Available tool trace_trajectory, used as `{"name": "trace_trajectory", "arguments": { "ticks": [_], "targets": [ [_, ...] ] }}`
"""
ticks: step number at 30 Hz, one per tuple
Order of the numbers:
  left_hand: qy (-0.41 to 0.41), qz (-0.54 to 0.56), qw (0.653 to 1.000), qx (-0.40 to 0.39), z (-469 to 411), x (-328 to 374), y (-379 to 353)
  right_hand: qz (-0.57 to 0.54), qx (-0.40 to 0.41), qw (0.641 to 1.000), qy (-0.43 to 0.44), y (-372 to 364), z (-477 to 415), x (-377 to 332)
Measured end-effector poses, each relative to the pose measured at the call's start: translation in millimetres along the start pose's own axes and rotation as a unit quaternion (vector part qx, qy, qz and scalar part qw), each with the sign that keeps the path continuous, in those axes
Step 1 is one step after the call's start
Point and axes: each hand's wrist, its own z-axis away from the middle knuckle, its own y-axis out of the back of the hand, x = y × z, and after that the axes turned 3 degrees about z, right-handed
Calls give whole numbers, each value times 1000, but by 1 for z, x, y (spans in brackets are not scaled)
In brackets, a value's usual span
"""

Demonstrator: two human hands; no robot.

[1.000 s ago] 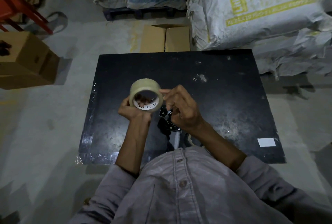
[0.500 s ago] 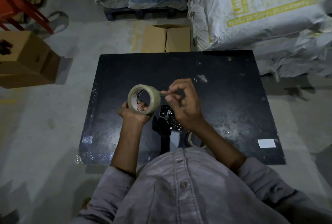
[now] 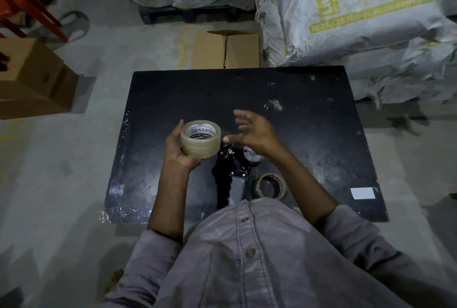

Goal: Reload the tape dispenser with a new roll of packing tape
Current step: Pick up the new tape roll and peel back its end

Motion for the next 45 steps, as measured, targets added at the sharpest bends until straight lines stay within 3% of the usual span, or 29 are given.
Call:
{"name": "trace_trajectory", "arguments": {
  "ticks": [3,7,8,10,12,16,18,25,33,39,45],
  "targets": [
    [-13,-25,1000,1,-7,-4,2,-46,-69,995,-54,2,-9,11],
    [-32,-37,998,39,-6,-3,2,-14,-24,999,-35,-1,-5,12],
    [-77,-72,994,40,-2,-7,8,-6,-10,999,-33,-2,-5,11],
    [-134,-83,986,-54,6,-19,21,14,15,999,-32,-6,-3,9],
    [-72,-12,992,-101,7,-17,18,22,31,999,-31,-7,-2,7],
    [-58,115,991,41,-16,2,3,4,43,999,-29,-10,3,4],
    [-76,113,987,84,-22,-1,0,-7,58,998,-26,-12,4,3],
    [-130,146,978,75,-35,12,18,-30,79,996,-22,-12,9,3],
    [-155,158,975,9,-45,5,16,-101,58,993,-18,-14,8,7],
    [-80,170,982,-17,-35,0,15,-126,22,992,18,6,6,17],
    [-19,254,967,34,-36,-1,18,-231,12,971,55,19,4,23]
  ]
}}
